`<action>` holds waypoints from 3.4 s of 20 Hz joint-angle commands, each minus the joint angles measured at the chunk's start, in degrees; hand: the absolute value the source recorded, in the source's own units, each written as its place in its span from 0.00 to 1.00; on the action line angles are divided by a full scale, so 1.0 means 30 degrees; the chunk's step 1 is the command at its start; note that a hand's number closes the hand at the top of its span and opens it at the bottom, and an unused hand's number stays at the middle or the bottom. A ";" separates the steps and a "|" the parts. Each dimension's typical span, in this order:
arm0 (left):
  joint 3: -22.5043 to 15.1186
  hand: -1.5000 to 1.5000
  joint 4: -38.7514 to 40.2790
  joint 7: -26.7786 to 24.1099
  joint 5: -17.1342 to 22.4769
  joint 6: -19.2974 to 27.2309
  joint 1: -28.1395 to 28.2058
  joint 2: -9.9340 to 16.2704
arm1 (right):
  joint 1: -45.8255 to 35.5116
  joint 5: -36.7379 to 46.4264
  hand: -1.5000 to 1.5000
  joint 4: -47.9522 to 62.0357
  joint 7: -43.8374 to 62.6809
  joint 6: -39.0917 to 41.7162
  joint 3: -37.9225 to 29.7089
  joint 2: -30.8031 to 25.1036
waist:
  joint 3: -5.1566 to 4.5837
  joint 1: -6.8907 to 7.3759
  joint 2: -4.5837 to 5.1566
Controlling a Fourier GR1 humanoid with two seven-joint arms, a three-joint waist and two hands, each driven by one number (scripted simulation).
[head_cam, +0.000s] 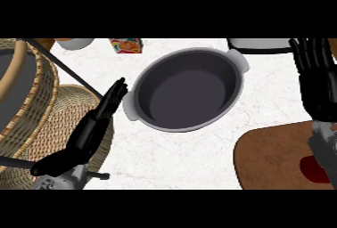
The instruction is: Pick the can from the cutting board and place it in the pot
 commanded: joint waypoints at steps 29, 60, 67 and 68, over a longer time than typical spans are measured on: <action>0.3087 0.50 0.0366 0.7197 -0.2866 0.2676 0.2848 0.2248 | 1.0560 0.5766 0.00 0.2276 -0.4123 0.7027 -0.0960 -1.3145 | -0.1404 0.0610 0.0248; 0.4030 0.50 0.0800 0.7311 -0.4181 0.1595 0.2268 0.1167 | 0.9560 0.9206 0.00 -0.2011 0.5298 1.1265 0.3664 -1.5101 | -0.1334 0.1301 0.0359; 0.4151 0.50 0.0671 0.7562 -0.4788 0.1595 0.2253 0.0667 | 0.8912 1.0176 0.00 -0.1879 0.6825 1.1184 0.4603 -1.3807 | -0.1301 0.1184 0.0389; 0.4171 0.50 0.0110 0.7749 -0.4767 0.1493 0.2325 0.0711 | 0.8800 1.0447 0.00 -0.1894 0.7219 1.1036 0.4867 -1.3406 | -0.1291 0.1329 0.0339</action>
